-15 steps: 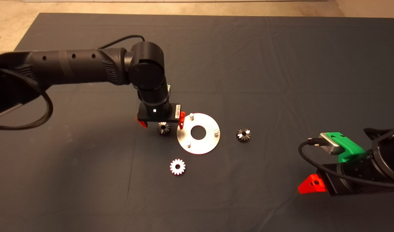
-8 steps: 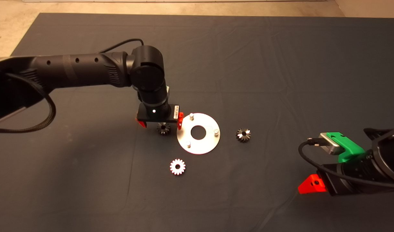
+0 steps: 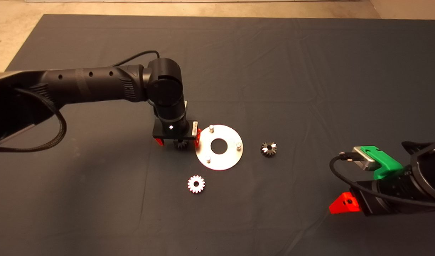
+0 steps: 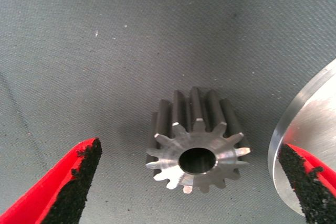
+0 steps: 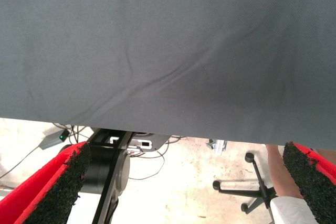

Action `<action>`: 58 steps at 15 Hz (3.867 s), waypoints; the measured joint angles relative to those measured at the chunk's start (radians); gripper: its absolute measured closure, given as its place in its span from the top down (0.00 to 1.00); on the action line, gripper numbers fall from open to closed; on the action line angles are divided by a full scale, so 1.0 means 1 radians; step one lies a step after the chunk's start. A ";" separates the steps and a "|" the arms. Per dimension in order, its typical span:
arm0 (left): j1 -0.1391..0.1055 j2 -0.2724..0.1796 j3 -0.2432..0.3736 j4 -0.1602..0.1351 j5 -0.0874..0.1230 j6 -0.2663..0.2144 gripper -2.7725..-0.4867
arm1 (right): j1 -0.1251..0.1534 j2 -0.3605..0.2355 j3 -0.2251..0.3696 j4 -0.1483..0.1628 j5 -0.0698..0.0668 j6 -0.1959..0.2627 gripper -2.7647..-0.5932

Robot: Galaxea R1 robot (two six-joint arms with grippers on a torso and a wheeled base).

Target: Install three planetary gears onto the carrier pins

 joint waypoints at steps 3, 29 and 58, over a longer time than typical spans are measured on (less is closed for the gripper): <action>0.001 0.001 0.000 0.000 -0.003 0.000 0.80 | 0.000 0.000 0.000 0.000 0.000 0.000 0.98; 0.008 0.005 0.000 0.005 0.000 -0.001 0.45 | 0.000 0.000 0.000 0.000 0.000 0.000 0.98; 0.008 0.009 -0.026 0.011 -0.023 0.004 0.21 | 0.000 0.000 0.000 0.000 0.000 0.000 0.98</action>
